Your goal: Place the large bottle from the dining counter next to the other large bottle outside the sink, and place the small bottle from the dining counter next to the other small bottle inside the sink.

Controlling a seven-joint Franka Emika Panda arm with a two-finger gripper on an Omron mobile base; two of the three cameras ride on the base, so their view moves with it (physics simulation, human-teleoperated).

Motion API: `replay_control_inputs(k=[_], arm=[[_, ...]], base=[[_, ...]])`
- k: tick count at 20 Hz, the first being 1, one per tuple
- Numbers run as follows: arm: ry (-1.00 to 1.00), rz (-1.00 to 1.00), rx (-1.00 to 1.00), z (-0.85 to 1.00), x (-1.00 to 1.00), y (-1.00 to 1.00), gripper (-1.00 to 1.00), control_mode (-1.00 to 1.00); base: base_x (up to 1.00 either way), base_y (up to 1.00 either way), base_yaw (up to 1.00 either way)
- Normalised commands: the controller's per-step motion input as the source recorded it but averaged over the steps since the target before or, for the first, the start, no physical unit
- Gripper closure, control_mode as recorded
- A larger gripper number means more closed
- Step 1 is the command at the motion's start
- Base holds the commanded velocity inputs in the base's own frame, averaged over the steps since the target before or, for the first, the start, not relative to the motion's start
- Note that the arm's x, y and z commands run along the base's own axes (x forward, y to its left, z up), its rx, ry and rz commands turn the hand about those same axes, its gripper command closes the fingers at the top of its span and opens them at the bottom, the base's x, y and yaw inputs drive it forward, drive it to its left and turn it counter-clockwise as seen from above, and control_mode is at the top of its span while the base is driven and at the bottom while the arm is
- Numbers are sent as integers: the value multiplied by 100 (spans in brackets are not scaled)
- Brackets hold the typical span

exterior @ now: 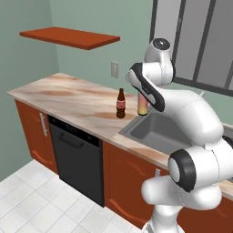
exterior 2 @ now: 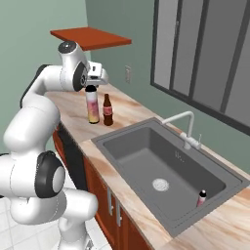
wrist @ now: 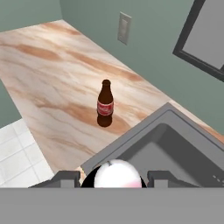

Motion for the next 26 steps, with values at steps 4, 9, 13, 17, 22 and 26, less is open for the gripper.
replay_control_inputs(k=[4,9,13,17,22,26], arm=[[0,0,0,0,0,0,100,100],[0,0,0,0,0,0,100,100],[0,0,0,0,0,0,100,100],[0,0,0,0,0,0,100,100],[0,0,0,0,0,0,100,100],[0,0,0,0,0,0,100,100]], base=[[46,-1,0],[76,1,0],[79,-23,10],[75,-31,12],[59,5,4],[48,89,-6]])
